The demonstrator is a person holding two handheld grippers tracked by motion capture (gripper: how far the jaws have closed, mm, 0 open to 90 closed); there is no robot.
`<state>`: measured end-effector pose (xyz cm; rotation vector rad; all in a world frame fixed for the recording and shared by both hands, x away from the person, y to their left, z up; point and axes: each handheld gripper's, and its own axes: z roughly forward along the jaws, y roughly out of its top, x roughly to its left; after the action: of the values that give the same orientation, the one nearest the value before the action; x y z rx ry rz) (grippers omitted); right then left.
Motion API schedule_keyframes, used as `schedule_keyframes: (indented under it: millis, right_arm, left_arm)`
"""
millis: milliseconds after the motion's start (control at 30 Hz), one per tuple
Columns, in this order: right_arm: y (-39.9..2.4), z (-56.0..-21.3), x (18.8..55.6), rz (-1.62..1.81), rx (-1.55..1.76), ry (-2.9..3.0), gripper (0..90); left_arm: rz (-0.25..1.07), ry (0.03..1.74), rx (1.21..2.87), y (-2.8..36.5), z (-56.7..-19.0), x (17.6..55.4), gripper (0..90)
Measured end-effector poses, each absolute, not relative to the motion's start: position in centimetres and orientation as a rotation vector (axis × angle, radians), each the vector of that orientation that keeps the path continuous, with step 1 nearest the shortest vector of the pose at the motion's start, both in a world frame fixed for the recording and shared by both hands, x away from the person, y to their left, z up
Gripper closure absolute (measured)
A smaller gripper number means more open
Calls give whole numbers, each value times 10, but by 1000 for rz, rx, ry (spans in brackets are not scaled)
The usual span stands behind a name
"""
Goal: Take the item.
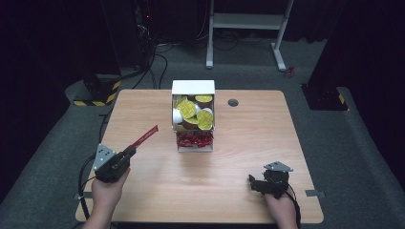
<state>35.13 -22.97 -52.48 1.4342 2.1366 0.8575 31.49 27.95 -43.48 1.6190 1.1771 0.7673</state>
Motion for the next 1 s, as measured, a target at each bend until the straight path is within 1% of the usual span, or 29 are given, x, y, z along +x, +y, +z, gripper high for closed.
schedule_keyframes:
  millis: [433,1000]
  right_arm:
    - [-230,-525,351,858,1434,2137,79]
    - [-230,-525,351,857,1431,2136,79]
  left_arm:
    - [786,1184,1617,280,-432,325,855]
    - [812,1208,1651,275,-435,355,855]
